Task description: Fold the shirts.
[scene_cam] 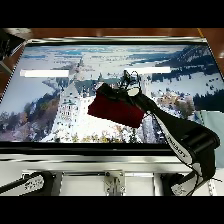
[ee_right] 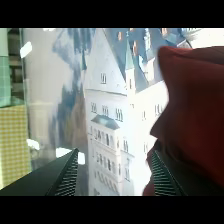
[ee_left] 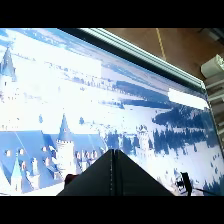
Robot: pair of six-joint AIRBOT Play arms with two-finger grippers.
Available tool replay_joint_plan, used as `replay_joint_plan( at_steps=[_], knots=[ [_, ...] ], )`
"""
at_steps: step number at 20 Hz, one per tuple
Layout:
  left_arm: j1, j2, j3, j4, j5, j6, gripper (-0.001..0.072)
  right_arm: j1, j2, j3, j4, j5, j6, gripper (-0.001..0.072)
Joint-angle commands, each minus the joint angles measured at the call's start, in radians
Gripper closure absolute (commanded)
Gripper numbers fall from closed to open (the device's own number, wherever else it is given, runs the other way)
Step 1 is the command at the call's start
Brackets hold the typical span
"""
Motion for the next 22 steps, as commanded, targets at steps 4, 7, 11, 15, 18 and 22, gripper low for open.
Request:
replay_joint_plan(
  at_steps=[4,7,11,15,18,22],
  knots=[
    [-0.018,0.005,0.000,0.003,-0.010,0.002,0.0674,-0.177,0.076,0.007,-0.333,0.478,0.045,0.0127],
    [-0.018,0.005,0.000,0.005,-0.011,0.002,0.0673,-0.344,0.138,0.006,-0.700,0.756,0.162,0.0037],
    [-0.019,0.005,0.000,0.005,-0.011,0.002,0.0673,-0.545,0.161,-0.104,-0.755,0.860,0.193,0.0037],
    [-0.019,0.005,0.000,0.005,-0.034,0.002,0.0673,-0.566,0.161,-0.291,-0.610,0.706,0.119,0.0037],
    [-0.019,0.005,0.000,0.005,-0.037,0.002,0.0673,-0.542,0.156,-0.365,-0.480,0.554,0.069,0.0037],
    [-0.019,0.005,0.000,0.005,-0.037,0.002,0.0673,-0.501,0.093,-0.367,-0.358,0.477,0.056,0.0055]
  ],
)
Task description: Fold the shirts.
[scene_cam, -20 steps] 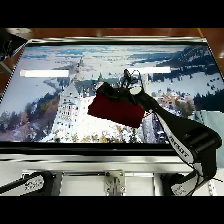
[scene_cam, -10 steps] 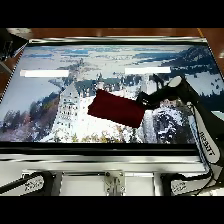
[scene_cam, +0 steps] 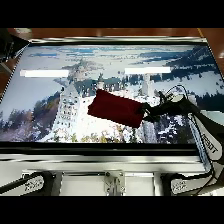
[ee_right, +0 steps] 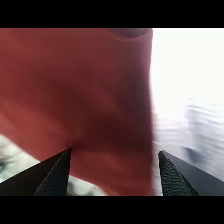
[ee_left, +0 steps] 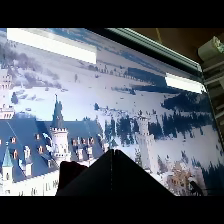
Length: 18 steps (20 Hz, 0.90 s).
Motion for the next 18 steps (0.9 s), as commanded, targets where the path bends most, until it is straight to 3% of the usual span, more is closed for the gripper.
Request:
replay_joint_plan(
  at_steps=[1,2,3,5,7,13,18],
  knots=[
    [-0.001,0.001,0.000,0.000,-0.002,-0.001,0.0673,0.032,-0.045,-0.023,0.140,-0.116,-0.045,0.0232],
    [-0.001,0.001,0.000,0.000,-0.002,-0.001,0.0673,0.036,-0.044,-0.021,0.187,-0.134,-0.085,0.0548],
    [-0.001,0.001,0.000,0.000,-0.002,0.000,0.0673,0.032,-0.039,-0.011,0.238,-0.133,-0.138,0.0641],
    [-0.001,0.001,0.000,0.000,-0.002,0.000,0.0673,-0.003,0.006,0.042,0.299,-0.108,-0.252,0.0644],
    [-0.001,0.001,0.000,0.000,-0.002,0.000,0.0673,-0.077,0.081,0.126,0.282,-0.062,-0.243,0.0645],
    [0.000,0.002,0.000,-0.001,-0.010,0.000,0.0673,-0.442,0.283,0.384,-0.019,0.183,0.047,0.0645],
    [-0.001,0.008,0.000,-0.002,-0.055,0.000,0.0673,-0.741,0.348,0.524,-0.226,0.393,0.108,0.0645]
  ],
)
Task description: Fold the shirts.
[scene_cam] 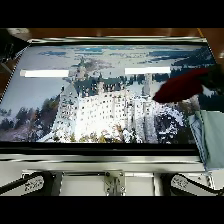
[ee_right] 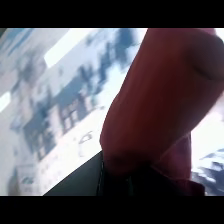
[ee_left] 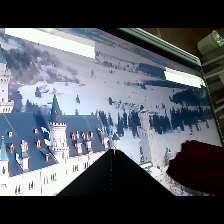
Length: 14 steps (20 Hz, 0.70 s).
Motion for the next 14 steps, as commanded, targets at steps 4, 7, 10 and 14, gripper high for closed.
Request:
replay_joint_plan(
  at_steps=[4,7,10,14],
  knots=[
    [-0.001,0.012,0.000,-0.004,-0.088,0.000,0.0673,-0.340,0.036,0.092,-0.283,0.072,0.054,0.0645],
    [-0.001,0.021,0.001,-0.004,-0.128,0.000,0.0673,-0.439,0.029,0.092,-0.283,0.045,0.030,0.0645],
    [-0.012,0.026,0.001,-0.004,-0.127,0.000,0.0673,-0.526,0.038,0.092,-0.299,0.086,0.009,0.0645],
    [-0.046,0.026,0.001,-0.003,-0.126,0.000,0.0673,-0.618,0.039,0.081,-0.541,0.307,0.036,0.0645]
  ],
)
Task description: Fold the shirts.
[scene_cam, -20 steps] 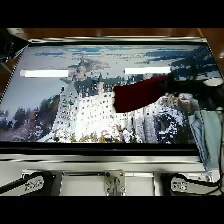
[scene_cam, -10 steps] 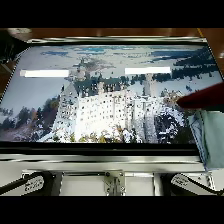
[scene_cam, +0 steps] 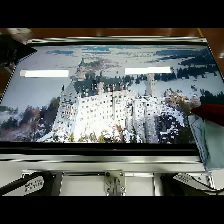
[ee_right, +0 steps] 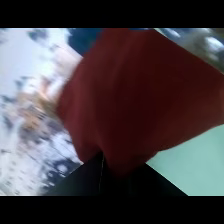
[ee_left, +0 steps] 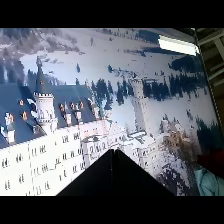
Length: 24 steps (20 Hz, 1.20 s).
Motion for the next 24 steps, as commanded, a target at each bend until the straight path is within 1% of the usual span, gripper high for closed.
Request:
replay_joint_plan(
  at_steps=[1,4,7,9,10,12,13,15,16,17,18,19,20,21,22,23,24],
  knots=[
    [-0.028,0.002,0.001,0.000,-0.006,0.001,0.0673,-0.087,0.003,-0.022,-0.226,0.168,0.012,0.0645],
    [-0.042,0.002,0.001,0.000,-0.006,0.001,0.0673,-0.140,0.041,-0.139,-0.233,0.145,0.031,0.0645],
    [-0.042,0.002,0.000,0.000,-0.005,0.001,0.0673,-0.151,0.082,-0.316,-0.239,0.055,0.037,0.0645],
    [-0.042,0.002,0.000,0.000,-0.005,0.001,0.0673,-0.151,0.087,-0.407,-0.221,0.023,0.039,0.0644],
    [-0.042,0.002,0.001,0.000,-0.005,0.001,0.0673,-0.152,0.087,-0.433,-0.223,0.013,0.037,0.0600],
    [-0.042,0.002,0.000,0.000,-0.006,0.000,0.0673,-0.152,0.090,-0.434,-0.257,0.016,0.008,0.0073],
    [-0.042,0.002,0.001,0.000,-0.006,0.001,0.0673,-0.152,0.099,-0.413,-0.298,0.032,-0.006,0.0047],
    [-0.042,0.000,0.000,0.001,-0.003,0.007,0.0673,-0.152,0.119,-0.325,-0.375,0.037,0.020,0.0047],
    [-0.042,0.000,0.000,0.001,0.005,0.027,0.0673,-0.151,0.130,-0.255,-0.360,0.019,0.045,0.0047],
    [-0.042,0.000,0.000,0.001,0.011,0.027,0.0673,-0.151,0.134,-0.179,-0.299,-0.022,0.052,0.0047],
    [-0.042,0.000,0.000,0.001,0.015,0.027,0.0673,-0.151,0.136,-0.095,-0.184,-0.077,0.047,0.0048],
    [-0.042,0.000,0.000,0.001,0.014,0.027,0.0673,-0.151,0.136,-0.024,-0.035,-0.127,0.018,0.0061],
    [-0.042,0.000,0.000,0.001,0.013,0.027,0.0673,-0.151,0.136,0.034,0.155,-0.167,-0.032,0.0215],
    [-0.043,0.000,0.000,0.001,0.013,0.028,0.0673,-0.145,0.136,0.071,0.352,-0.186,-0.080,0.0470],
    [-0.046,0.000,0.000,0.001,0.013,0.028,0.0673,-0.129,0.136,0.091,0.499,-0.187,-0.109,0.0643],
    [-0.049,0.000,0.000,0.001,0.012,0.028,0.0673,-0.093,0.136,0.102,0.608,-0.174,-0.123,0.0645],
    [-0.052,0.000,0.000,0.001,0.007,0.028,0.0673,-0.055,0.138,0.104,0.660,-0.141,-0.122,0.0646]
  ],
)
